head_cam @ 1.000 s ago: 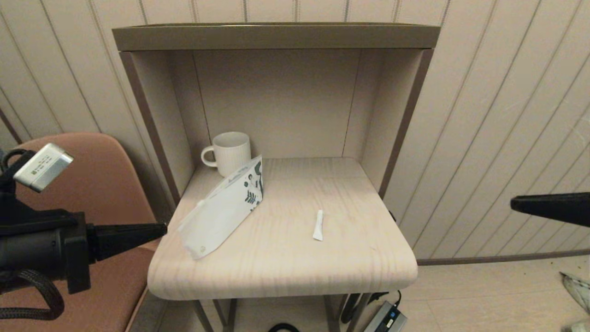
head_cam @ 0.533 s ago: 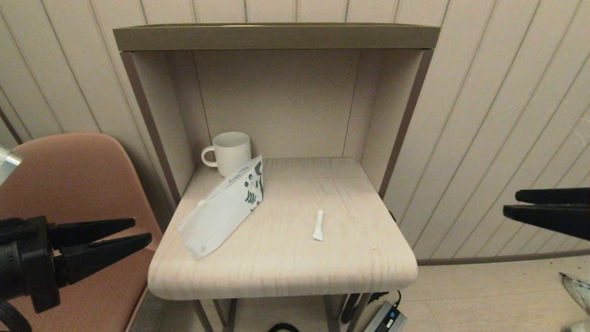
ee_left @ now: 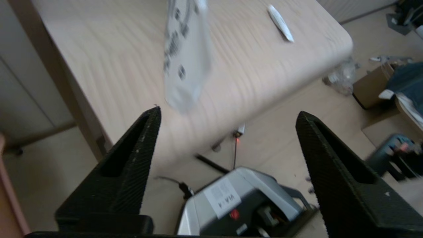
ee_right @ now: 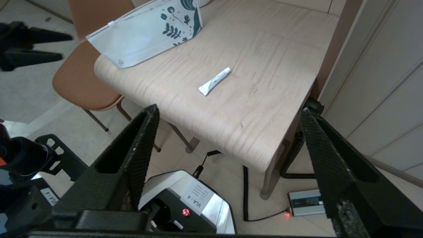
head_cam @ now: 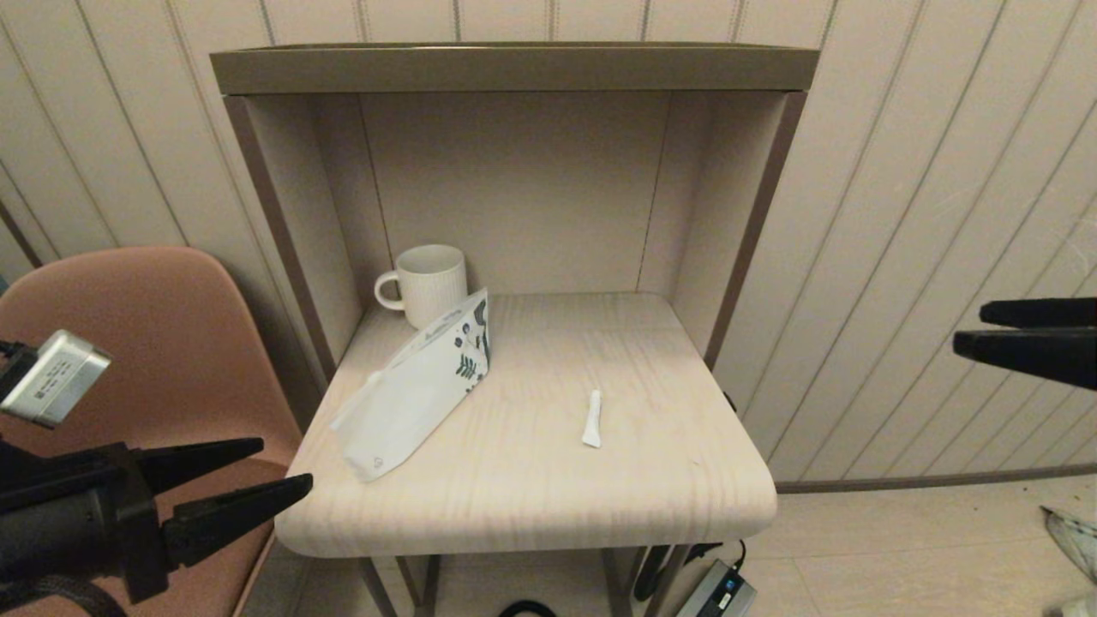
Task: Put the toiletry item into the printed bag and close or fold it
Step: Pick up the storage bag
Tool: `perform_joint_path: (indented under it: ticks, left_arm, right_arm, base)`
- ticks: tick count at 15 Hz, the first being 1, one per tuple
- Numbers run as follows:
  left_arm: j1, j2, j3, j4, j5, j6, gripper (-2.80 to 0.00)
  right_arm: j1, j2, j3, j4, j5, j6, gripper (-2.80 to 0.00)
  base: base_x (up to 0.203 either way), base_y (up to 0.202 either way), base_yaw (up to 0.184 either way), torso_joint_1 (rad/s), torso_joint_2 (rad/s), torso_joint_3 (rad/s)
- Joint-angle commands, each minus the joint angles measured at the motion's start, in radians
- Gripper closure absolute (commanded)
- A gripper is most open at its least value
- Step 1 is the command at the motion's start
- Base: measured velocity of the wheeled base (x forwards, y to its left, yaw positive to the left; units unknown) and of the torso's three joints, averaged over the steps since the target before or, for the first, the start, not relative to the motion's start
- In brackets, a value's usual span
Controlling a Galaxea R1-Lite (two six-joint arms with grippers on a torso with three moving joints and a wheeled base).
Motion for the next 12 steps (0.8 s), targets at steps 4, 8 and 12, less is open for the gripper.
perform_joint_path:
  ticks: [4,8,12]
  left_arm:
    - [-0.048,0.256,0.007,-0.267,-0.003,-0.007,-2.8]
    - [-0.083,0.313,0.03,-0.314,0.002,-0.008,-2.8]
    - [-0.085,0.331,0.038,-0.324,0.0,-0.008,-2.8]
  right_arm:
    - [0.0,0.055,-0.04,-0.002,0.004,0.001,-2.8]
    - [0.0,0.074,-0.049,-0.002,0.004,0.001,-2.8]
    - [0.0,0.092,-0.045,-0.002,0.004,0.003,-2.8]
  base:
    - [0.0,0.0,0.0,0.0,0.0,0.0]
    - [0.0,0.0,0.0,0.0,0.0,0.0]
    - [0.0,0.0,0.0,0.0,0.0,0.0]
